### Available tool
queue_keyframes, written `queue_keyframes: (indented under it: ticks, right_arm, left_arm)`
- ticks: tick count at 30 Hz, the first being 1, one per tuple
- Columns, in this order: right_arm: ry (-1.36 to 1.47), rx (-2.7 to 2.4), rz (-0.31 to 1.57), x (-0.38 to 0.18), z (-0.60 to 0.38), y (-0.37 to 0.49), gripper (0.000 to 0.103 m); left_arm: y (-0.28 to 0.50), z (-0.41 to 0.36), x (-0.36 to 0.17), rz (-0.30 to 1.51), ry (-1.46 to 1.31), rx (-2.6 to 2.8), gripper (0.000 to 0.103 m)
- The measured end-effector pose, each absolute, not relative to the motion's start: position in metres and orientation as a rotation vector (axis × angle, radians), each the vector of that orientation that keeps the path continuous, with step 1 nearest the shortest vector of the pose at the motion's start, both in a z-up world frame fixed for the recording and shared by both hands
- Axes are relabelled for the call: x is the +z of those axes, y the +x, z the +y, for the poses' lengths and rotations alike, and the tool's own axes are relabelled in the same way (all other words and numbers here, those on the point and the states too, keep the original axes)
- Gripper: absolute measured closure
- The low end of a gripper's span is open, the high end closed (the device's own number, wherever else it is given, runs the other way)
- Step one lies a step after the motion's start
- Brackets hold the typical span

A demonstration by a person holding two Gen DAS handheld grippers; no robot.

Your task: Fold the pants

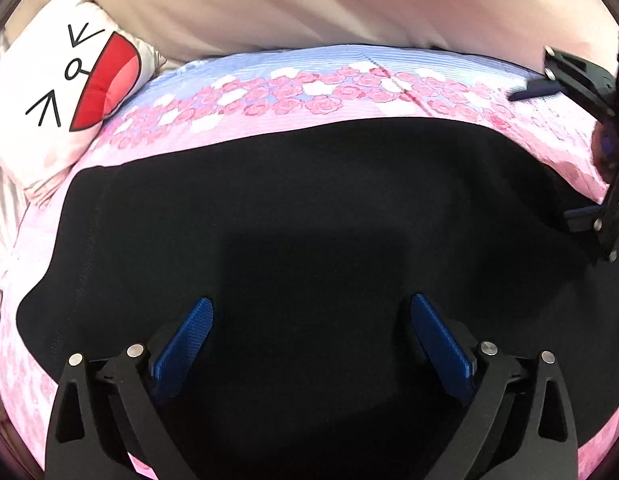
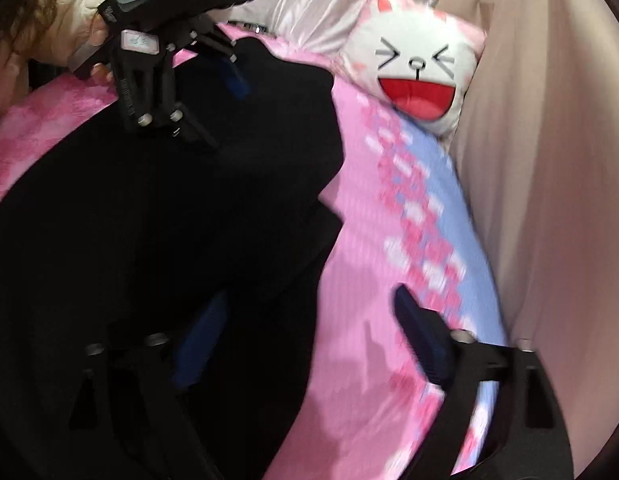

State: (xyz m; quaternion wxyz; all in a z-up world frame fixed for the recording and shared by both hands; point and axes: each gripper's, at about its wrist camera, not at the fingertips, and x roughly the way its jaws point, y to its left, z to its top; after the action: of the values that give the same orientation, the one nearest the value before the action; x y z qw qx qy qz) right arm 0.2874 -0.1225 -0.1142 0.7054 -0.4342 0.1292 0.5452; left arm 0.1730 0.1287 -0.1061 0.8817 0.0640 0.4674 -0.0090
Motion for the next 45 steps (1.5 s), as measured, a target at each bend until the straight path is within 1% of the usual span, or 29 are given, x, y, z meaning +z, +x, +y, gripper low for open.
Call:
queue_keyframes:
  ticks: [2, 6, 9, 12, 13, 14, 15, 16, 17, 18, 19, 20, 21, 22, 23, 26, 27, 29, 31, 32, 33, 35, 37, 39, 40, 42, 45]
  right_arm:
    - [-0.936, 1.236, 0.267, -0.116, -0.119, 0.295, 0.006]
    - [-0.813, 1.084, 0.278, -0.110, -0.134, 0.331, 0.006]
    - [-0.731, 1.000, 0.302, -0.098, -0.144, 0.338, 0.007]
    - [-0.601, 1.052, 0.372, -0.079, -0.153, 0.338, 0.007]
    - [-0.536, 1.062, 0.434, -0.073, -0.150, 0.344, 0.007]
    - [-0.437, 1.089, 0.553, -0.069, -0.143, 0.355, 0.007]
    - [-0.340, 1.121, 0.660, -0.069, -0.136, 0.365, 0.012]
    - [-0.264, 1.159, 0.750, -0.071, -0.130, 0.372, 0.019]
    - [-0.214, 1.210, 0.847, -0.075, -0.120, 0.378, 0.037]
    - [-0.206, 1.236, 0.905, -0.081, -0.111, 0.380, 0.042]
    - [-0.233, 1.240, 0.940, -0.087, -0.100, 0.377, 0.041]
    - [-0.264, 1.241, 0.966, -0.093, -0.092, 0.373, 0.046]
    - [-0.285, 1.240, 1.008, -0.101, -0.083, 0.369, 0.059]
    - [-0.294, 1.230, 1.035, -0.105, -0.077, 0.367, 0.069]
    - [-0.317, 1.213, 1.046, -0.109, -0.072, 0.360, 0.088]
    - [-0.337, 1.079, 0.962, -0.102, -0.079, 0.366, 0.092]
    - [-0.316, 1.002, 0.947, -0.101, -0.085, 0.375, 0.096]
    - [-0.303, 0.906, 0.916, -0.102, -0.095, 0.382, 0.095]
    - [-0.307, 0.863, 0.910, -0.100, -0.098, 0.375, 0.095]
    - [-0.262, 0.863, 0.888, -0.092, -0.107, 0.367, 0.095]
    - [-0.231, 0.862, 0.867, -0.085, -0.113, 0.361, 0.091]
    - [-0.180, 0.844, 0.826, -0.070, -0.130, 0.341, 0.091]
    - [-0.114, 0.862, 0.802, -0.060, -0.142, 0.318, 0.091]
    - [-0.079, 0.898, 0.847, -0.065, -0.145, 0.292, 0.091]
    - [-0.101, 0.873, 0.889, -0.077, -0.150, 0.273, 0.091]
    - [-0.148, 0.798, 0.953, -0.097, -0.162, 0.246, 0.091]
    - [-0.018, 0.658, 0.940, -0.097, -0.209, 0.204, 0.091]
  left_arm:
    - [0.172, 0.128, -0.106, 0.972, 0.140, -0.018, 0.005]
    - [0.171, 0.130, -0.107, 0.964, 0.137, -0.023, 0.005]
    - [0.172, 0.130, -0.107, 0.961, 0.138, -0.024, 0.005]
    - [0.173, 0.129, -0.103, 0.970, 0.155, -0.030, 0.005]
    - [0.174, 0.129, -0.100, 0.971, 0.159, -0.026, 0.005]
    - [0.175, 0.130, -0.098, 0.969, 0.161, -0.013, 0.005]
    - [0.177, 0.133, -0.096, 0.960, 0.163, 0.007, 0.005]
    - [0.178, 0.136, -0.095, 0.952, 0.166, 0.028, 0.005]
    - [0.180, 0.138, -0.094, 0.950, 0.165, 0.044, 0.005]
    - [0.181, 0.144, -0.094, 0.948, 0.159, 0.064, 0.005]
    - [0.181, 0.148, -0.093, 0.948, 0.154, 0.076, 0.005]
    - [0.181, 0.152, -0.092, 0.949, 0.151, 0.092, 0.005]
    - [0.180, 0.158, -0.092, 0.947, 0.154, 0.119, 0.005]
    - [0.181, 0.163, -0.092, 0.945, 0.155, 0.137, 0.005]
    - [0.182, 0.170, -0.094, 0.943, 0.153, 0.158, 0.005]
    - [0.187, 0.183, -0.103, 0.957, 0.135, 0.196, 0.005]
    - [0.187, 0.187, -0.105, 0.955, 0.117, 0.189, 0.005]
    - [0.186, 0.190, -0.107, 0.943, 0.088, 0.188, 0.005]
    - [0.186, 0.187, -0.103, 0.938, 0.116, 0.188, 0.005]
    - [0.186, 0.186, -0.099, 0.929, 0.125, 0.186, 0.005]
    - [0.186, 0.186, -0.090, 0.896, 0.145, 0.197, 0.005]
    - [0.195, 0.195, -0.077, 0.849, 0.204, 0.263, 0.005]
    - [0.212, 0.208, -0.081, 0.859, 0.263, 0.348, 0.005]
    - [0.235, 0.234, -0.105, 0.927, 0.351, 0.463, 0.005]
    - [0.234, 0.243, -0.105, 0.887, 0.329, 0.425, 0.005]
    - [0.234, 0.253, -0.101, 0.904, 0.282, 0.398, 0.005]
    - [0.237, 0.249, -0.102, 0.865, 0.373, 0.437, 0.005]
